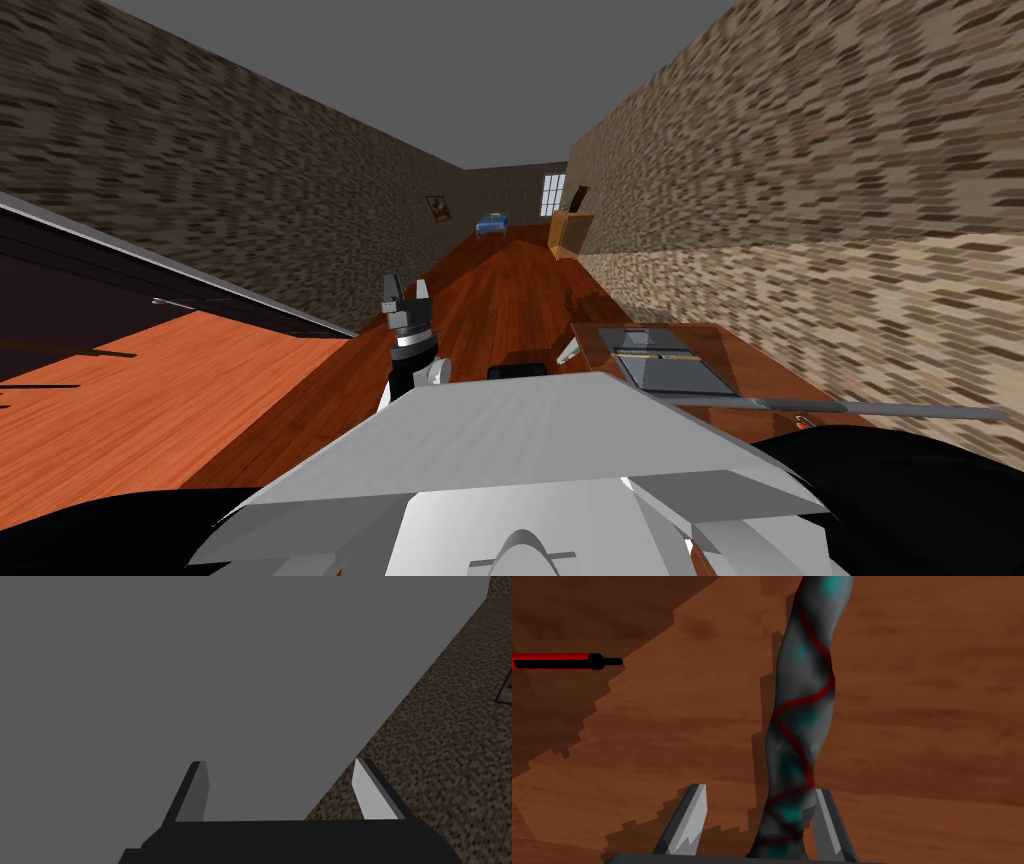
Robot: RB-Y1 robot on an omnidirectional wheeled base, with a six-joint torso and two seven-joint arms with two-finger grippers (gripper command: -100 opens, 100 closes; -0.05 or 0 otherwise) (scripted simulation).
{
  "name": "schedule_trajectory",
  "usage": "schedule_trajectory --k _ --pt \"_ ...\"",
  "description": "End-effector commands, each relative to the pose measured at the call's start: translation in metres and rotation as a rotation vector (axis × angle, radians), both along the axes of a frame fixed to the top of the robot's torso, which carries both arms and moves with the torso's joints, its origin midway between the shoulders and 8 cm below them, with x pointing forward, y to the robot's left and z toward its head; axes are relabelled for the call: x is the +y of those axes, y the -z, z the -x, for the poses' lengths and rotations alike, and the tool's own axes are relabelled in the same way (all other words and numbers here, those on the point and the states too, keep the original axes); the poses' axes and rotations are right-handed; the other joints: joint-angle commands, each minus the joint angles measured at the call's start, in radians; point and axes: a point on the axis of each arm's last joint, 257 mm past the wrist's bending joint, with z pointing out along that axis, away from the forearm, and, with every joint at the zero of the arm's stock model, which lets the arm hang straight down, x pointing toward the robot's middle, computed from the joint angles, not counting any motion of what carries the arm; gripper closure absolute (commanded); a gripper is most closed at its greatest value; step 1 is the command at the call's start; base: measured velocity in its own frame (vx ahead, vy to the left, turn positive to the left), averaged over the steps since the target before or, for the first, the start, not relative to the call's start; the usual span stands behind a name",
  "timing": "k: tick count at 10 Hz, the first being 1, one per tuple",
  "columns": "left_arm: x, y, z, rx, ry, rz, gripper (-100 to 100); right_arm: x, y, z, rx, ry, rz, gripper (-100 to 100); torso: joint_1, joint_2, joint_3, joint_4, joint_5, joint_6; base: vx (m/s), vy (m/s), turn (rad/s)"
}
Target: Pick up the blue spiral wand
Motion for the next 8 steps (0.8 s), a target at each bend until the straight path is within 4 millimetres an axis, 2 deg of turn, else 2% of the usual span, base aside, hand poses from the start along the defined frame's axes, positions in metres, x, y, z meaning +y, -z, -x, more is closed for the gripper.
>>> schedule_trajectory --k 1,4,5,6,8 --pt "0.0 0.0 0.0 0.0 0.0 0.0 0 0.0 0.0 0.0 0.0 0.0 0.0 100 0.0 0.0 0.0 0.0 0.0 0.0 -0.003 0.006 -0.003" --pt "0.0 0.0 0.0 0.0 0.0 0.0 0 -0.001 -0.0004 0.0003 0.001 0.001 0.002 100 -0.001 -0.002 -0.001 0.0 -0.001 0.0 0.0 0.0 0.0" --pt "0.0 0.0 0.0 0.0 0.0 0.0 0 -0.001 -0.0004 0.0003 0.001 0.001 0.002 0 -0.001 -0.002 -0.001 0.0 -0.001 0.0 0.0 0.0 0.0" --pt "0.0 0.0 0.0 0.0 0.0 0.0 0 0.0003 -0.003 -0.0033 0.003 -0.036 0.002 100 -0.001 -0.002 -0.001 0.0 -0.001 0.0 0.101 -0.04 -0.335" --pt "0.0001 0.0001 0.0001 0.0 0.0 0.0 0 0.001 -0.008 -0.0092 0.004 -0.087 0.002 100 -0.003 -0.009 -0.005 -0.002 -0.001 0.001 0.141 -0.049 -0.386"
